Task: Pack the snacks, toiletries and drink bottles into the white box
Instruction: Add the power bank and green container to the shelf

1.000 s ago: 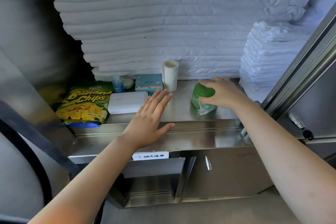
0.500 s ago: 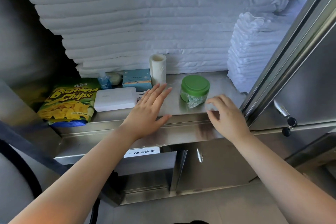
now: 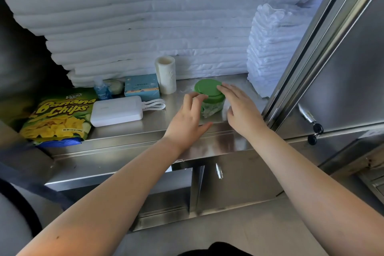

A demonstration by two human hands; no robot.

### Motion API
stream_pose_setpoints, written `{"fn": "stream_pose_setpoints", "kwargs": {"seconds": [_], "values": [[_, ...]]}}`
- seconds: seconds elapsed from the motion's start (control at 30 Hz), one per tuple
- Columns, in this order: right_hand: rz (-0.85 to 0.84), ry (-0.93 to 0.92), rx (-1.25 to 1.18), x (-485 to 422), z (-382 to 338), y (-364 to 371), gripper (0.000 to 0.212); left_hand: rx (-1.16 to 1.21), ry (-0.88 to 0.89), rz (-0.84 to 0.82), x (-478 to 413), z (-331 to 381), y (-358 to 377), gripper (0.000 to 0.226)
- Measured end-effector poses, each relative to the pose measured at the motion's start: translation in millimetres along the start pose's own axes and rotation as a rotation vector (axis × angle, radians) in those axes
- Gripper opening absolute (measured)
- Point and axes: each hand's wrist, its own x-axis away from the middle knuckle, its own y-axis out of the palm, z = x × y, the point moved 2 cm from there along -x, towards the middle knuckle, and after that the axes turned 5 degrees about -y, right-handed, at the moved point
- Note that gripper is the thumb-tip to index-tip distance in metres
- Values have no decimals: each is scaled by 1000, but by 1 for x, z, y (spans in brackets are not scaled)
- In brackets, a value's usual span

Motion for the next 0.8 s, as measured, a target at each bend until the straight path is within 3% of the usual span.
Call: {"fn": "stream_pose_setpoints", "kwargs": {"seconds": [0.27,0.7,0.8], "values": [[33,31,-68,-6,3,-1,65,129,-149,90,-10,11,11,41],[-25,-34,33,-8,5,-5,57,205,0,156,-12,5,-14,20],[-13,-30,8,-8,3,-3,55,173,-3,108,-7,0,-11,17]]}}
